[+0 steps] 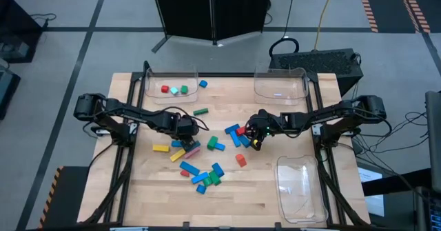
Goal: Sort blocks by size
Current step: Put the blue half-circle block into the top left transparent bin
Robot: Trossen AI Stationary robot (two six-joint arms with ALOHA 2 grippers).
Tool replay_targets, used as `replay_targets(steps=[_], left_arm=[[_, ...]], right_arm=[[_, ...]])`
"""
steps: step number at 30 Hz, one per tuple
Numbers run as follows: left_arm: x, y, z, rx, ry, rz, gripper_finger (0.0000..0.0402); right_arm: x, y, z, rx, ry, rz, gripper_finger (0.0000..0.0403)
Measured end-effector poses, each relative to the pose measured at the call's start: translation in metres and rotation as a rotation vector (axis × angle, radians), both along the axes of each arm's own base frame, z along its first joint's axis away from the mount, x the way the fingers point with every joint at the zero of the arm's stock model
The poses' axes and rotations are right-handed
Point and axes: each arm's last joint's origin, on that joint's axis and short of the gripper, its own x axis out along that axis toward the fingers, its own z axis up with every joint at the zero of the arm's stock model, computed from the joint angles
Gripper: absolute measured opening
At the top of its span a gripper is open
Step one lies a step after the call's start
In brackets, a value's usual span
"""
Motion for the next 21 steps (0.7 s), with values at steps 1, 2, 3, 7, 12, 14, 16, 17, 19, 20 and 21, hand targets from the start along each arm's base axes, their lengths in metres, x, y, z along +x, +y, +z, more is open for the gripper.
replay_targets(steps=[1,2,3,7,12,14,16,17,19,20,21], left_arm=[[0.0,0.0,0.0,0.0,0.0,0.0,0.0235],[0.0,0.0,0.0,0.0,0.001,-0.001,0.0235],[-0.0001,0.0,0.0,0.0,0.001,-0.001,0.0235],[-0.0003,0.0,-0.0001,0.006,0.006,-0.023,0.0235],[-0.0003,0.0004,0.0,0.015,0.006,-0.023,0.0217],[-0.0003,0.0005,0.0,0.021,0.006,-0.022,0.0204],[-0.0003,0.0006,0.0,0.022,0.006,-0.021,0.019],[-0.0003,0.0006,0.0,0.022,0.006,-0.021,0.0183],[-0.0003,0.0006,0.0,0.022,0.006,-0.021,0.0169],[-0.0003,0.0006,0.0,0.022,0.006,-0.021,0.0162],[-0.0003,0.0006,0.0,0.022,0.006,-0.021,0.0155]], right_arm=[[0.0,0.0,0.0,0.0,0.0,0.0,0.01],[0.0,0.0,0.0,0.0,0.0,0.0,0.01],[0.0,0.0,0.0,0.0,0.0,0.0,0.01],[0.0,0.0,0.0,0.0,0.0,0.0,0.01],[0.0,0.0,0.0,0.0,0.0,0.0,0.01],[0.0,0.0,0.0,0.0,0.0,0.0,0.01],[0.0,-0.0001,0.0,0.0,-0.001,0.0,0.01],[0.0001,0.0,0.0,0.0,-0.001,0.0,0.01],[0.0,0.0,0.0001,0.0,-0.001,0.0,0.01],[0.0,0.0,0.0001,0.0,-0.001,0.0,0.01],[0.0,0.0,0.0001,0.0,-0.001,0.0,0.01]])
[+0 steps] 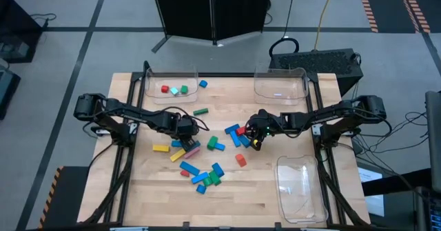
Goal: Sort blocks by size
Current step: Put the blue half-circle block into the top left transparent bin
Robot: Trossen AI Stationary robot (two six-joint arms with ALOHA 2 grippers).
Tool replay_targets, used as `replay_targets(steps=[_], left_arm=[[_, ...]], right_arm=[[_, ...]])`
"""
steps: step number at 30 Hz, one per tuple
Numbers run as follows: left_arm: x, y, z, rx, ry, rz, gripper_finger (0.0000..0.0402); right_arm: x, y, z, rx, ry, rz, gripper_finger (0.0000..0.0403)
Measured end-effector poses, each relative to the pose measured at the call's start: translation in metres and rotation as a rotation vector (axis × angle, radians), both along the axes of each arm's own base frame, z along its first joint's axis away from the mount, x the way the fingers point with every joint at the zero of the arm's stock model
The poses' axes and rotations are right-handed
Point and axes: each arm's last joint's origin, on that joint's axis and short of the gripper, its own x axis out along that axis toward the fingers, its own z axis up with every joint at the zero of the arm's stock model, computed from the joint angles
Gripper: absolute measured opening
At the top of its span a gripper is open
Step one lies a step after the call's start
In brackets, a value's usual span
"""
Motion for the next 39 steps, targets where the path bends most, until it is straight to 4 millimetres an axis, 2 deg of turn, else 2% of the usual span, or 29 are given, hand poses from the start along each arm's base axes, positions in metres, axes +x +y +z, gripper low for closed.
replay_targets(steps=[8,18,27,32,39], left_arm=[[0.001,0.001,0.003,0.001,0.002,0.0,0.0122],[0.008,0.008,0.031,0.023,0.069,-0.043,0.0118],[0.022,0.034,0.063,0.066,0.0,-0.057,0.0117],[0.021,0.054,0.091,0.099,-0.055,-0.038,0.0117],[0.007,0.085,0.126,0.167,-0.131,0.027,0.0117]], right_arm=[[0.0,0.0,0.0,0.0,0.0,0.0,0.01],[0.0,0.0,0.0,0.0,-0.002,0.0,0.01],[0.0,0.0,0.0,-0.002,0.0,0.002,0.01],[0.0,0.0,-0.001,-0.002,0.007,0.002,0.01],[-0.004,0.0,-0.006,-0.002,0.019,0.001,0.01]])
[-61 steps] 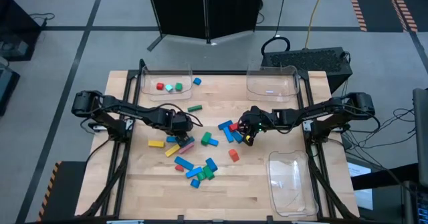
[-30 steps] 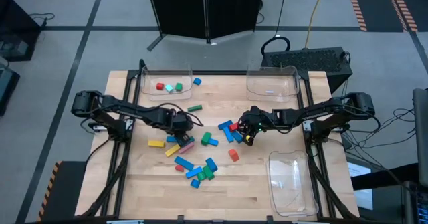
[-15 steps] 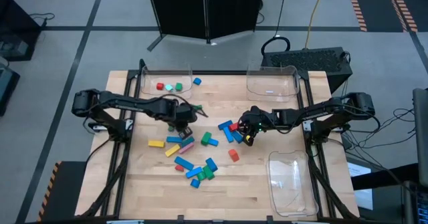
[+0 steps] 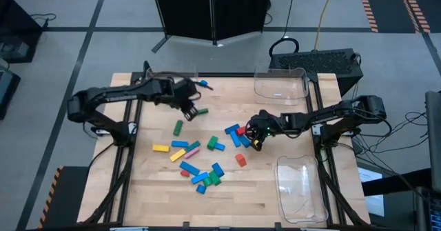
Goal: Sort blocks by size
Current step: Put the blue half-circle block into the top left transparent bin
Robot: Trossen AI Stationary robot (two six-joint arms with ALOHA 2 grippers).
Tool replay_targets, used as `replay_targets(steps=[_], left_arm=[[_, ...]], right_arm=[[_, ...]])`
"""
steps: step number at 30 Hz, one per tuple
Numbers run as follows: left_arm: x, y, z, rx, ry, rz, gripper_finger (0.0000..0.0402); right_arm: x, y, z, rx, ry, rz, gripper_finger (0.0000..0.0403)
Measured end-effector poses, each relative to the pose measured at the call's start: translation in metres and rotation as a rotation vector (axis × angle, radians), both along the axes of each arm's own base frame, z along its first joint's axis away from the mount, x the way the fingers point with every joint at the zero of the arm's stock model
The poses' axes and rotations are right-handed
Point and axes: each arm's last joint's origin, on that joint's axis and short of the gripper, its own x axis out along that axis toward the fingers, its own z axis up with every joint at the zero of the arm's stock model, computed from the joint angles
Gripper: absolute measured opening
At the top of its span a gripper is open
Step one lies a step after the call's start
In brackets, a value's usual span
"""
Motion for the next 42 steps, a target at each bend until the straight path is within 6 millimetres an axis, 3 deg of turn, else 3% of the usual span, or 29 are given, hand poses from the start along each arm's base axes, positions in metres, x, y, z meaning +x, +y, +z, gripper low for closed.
replay_targets(steps=[19,32,42], left_arm=[[-0.048,0.093,0.005,0.105,0.003,0.296,0.0117],[-0.056,0.14,-0.033,0.041,0.084,0.379,0.0117],[-0.059,0.159,-0.065,-0.01,0.151,0.413,0.0117]], right_arm=[[-0.008,-0.001,-0.01,-0.024,-0.016,-0.041,0.01],[-0.008,-0.001,-0.01,-0.031,-0.015,-0.048,0.01],[-0.008,-0.001,-0.011,-0.034,-0.009,-0.045,0.01]])
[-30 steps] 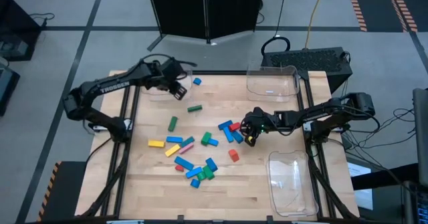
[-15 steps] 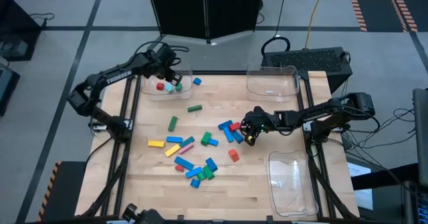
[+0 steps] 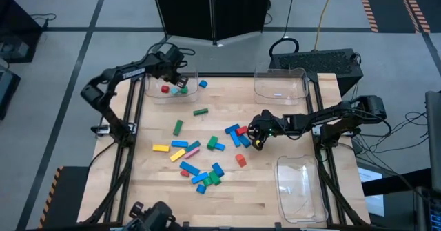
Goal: Sort blocks by size
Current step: Put the blue half-circle block into the top left transparent bin
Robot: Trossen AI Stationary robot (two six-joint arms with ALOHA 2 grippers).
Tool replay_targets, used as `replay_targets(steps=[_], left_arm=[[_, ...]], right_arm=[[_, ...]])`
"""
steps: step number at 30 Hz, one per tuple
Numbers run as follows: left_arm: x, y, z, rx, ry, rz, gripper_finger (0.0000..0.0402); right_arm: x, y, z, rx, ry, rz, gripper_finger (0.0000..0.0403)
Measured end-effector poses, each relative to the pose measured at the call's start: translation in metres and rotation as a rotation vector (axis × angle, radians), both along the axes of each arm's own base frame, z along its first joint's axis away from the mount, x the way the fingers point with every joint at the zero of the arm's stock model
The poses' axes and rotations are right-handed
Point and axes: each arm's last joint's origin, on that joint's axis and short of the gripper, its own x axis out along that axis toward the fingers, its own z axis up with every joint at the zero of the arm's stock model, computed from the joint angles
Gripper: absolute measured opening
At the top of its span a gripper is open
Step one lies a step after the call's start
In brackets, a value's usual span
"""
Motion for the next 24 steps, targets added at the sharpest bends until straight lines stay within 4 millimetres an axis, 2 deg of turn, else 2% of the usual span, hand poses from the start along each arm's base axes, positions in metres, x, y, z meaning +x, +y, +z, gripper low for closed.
replay_targets(steps=[16,24], left_arm=[[0.0,0.017,-0.021,-0.045,-0.065,-0.017,0.0117],[-0.001,0.017,-0.024,-0.065,-0.046,-0.06,0.0162]], right_arm=[[-0.001,0.0,-0.001,-0.004,0.02,-0.022,0.01],[-0.001,-0.001,-0.001,-0.004,0.02,-0.022,0.01]])
